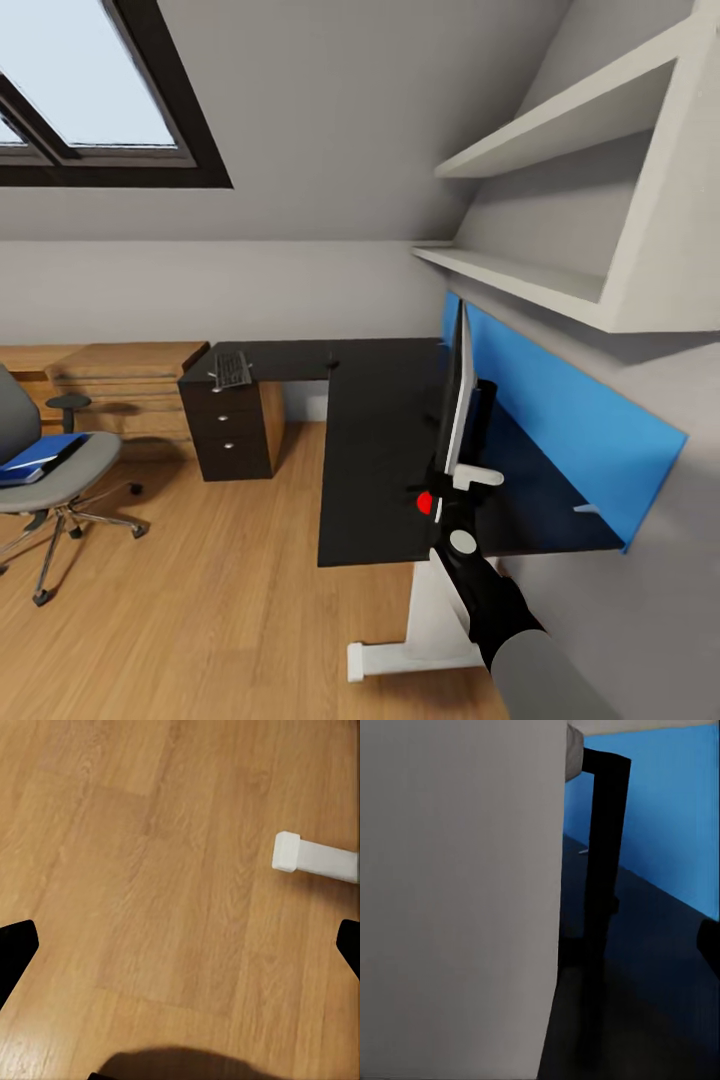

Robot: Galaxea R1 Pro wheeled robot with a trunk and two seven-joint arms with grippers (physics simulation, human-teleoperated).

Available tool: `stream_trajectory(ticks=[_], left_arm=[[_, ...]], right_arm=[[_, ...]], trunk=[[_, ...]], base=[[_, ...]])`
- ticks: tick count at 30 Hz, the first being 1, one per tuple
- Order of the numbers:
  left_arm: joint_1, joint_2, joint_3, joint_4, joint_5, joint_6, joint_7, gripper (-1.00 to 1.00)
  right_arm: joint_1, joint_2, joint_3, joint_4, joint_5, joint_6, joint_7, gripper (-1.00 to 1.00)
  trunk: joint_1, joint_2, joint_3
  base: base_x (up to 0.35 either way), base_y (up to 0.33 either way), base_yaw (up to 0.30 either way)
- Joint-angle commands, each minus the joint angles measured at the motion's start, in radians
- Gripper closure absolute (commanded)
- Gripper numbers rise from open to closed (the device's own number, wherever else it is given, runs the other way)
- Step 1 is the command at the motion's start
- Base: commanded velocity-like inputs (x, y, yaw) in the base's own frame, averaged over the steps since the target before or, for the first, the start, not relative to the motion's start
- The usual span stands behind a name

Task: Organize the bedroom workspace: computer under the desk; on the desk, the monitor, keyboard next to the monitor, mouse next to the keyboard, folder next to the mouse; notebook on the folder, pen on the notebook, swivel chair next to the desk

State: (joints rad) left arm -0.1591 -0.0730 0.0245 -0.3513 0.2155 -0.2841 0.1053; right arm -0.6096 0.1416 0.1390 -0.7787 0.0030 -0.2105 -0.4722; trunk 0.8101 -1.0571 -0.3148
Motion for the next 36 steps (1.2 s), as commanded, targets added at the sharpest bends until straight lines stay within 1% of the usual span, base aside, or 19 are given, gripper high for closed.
stream_trajectory(ticks=[1,26,36], left_arm=[[0.0,-0.001,0.002,0.0,0.001,-0.003,0.001,-1.0],[0.0,0.0,0.003,0.0,0.001,-0.003,0.002,-1.0],[0.0,-0.001,0.003,0.0,0.001,-0.003,0.002,-1.0]], right_arm=[[-0.001,0.0,0.002,0.002,-0.003,-0.003,-0.007,-1.0],[-0.001,0.0,0.002,0.008,-0.002,-0.004,-0.005,-1.0],[-0.001,0.001,0.004,0.029,-0.002,-0.004,-0.002,-1.0]], trunk=[[0.0,-0.001,0.0],[0.0,-0.001,0.029],[0.0,-0.001,0.038]], base=[[0.0,0.0,-0.133],[0.0,0.0,-0.093],[0.0,0.0,-0.106]])
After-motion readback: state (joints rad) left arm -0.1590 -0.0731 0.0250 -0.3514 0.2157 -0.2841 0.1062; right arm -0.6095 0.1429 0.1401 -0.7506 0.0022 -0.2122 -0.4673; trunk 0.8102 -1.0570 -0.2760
